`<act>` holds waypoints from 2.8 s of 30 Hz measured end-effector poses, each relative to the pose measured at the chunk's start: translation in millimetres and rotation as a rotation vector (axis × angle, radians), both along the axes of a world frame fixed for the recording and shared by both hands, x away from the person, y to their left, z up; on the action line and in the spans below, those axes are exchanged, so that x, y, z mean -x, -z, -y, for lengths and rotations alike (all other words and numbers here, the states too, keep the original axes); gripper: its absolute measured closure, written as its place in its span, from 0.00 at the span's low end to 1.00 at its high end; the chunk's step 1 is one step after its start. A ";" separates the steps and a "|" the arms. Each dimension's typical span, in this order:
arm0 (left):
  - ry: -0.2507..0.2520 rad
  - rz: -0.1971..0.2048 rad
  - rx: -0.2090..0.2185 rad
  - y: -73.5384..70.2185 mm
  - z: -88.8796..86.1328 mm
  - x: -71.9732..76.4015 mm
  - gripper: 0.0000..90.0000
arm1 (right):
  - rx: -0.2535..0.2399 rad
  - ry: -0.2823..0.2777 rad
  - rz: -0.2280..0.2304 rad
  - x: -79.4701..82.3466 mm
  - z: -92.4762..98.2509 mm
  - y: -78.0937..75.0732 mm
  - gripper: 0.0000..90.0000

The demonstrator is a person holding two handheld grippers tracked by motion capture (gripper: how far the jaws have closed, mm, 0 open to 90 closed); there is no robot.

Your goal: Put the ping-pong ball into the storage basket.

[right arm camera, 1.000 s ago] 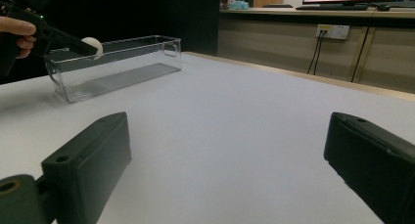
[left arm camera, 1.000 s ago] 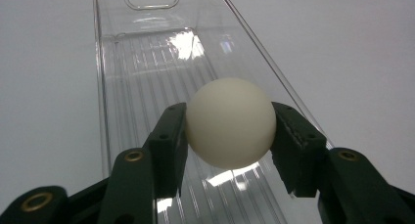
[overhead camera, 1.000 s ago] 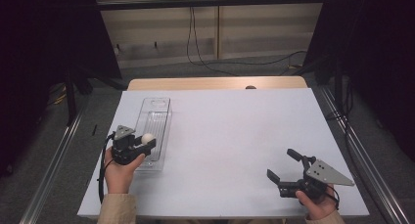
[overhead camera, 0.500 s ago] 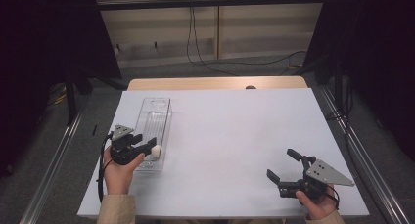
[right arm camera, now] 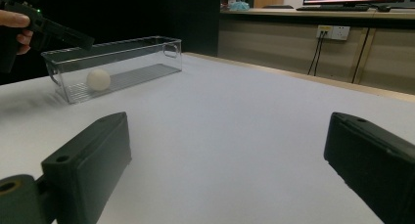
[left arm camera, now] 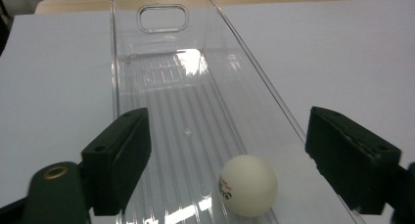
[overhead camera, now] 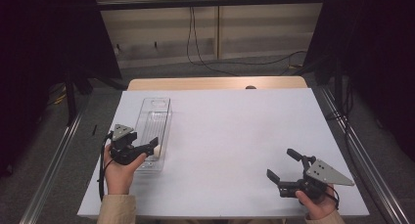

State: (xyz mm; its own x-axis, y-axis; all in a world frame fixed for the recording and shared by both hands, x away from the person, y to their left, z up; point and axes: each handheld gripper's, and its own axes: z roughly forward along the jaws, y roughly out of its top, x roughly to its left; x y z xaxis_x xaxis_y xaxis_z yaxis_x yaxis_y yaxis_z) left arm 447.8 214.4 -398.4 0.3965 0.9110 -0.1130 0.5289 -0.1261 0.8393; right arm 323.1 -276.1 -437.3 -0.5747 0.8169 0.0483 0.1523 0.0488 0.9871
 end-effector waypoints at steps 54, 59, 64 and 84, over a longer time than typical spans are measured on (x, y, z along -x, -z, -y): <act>0.065 0.183 0.100 -0.2 -1.6 29.0 0.04 | 0.001 -0.002 0.001 0.2 0.9 0.2 0.03; 0.071 0.193 0.116 -0.4 -6.8 34.3 0.04 | -0.002 -0.003 -0.001 0.6 0.7 -0.2 0.03; 0.076 0.206 0.127 -0.1 -11.2 38.9 0.03 | 0.004 -0.006 0.005 0.4 0.4 -0.2 0.03; 0.096 0.243 0.129 3.2 -9.3 49.7 0.04 | 0.002 -0.008 0.008 0.5 0.0 -0.5 0.03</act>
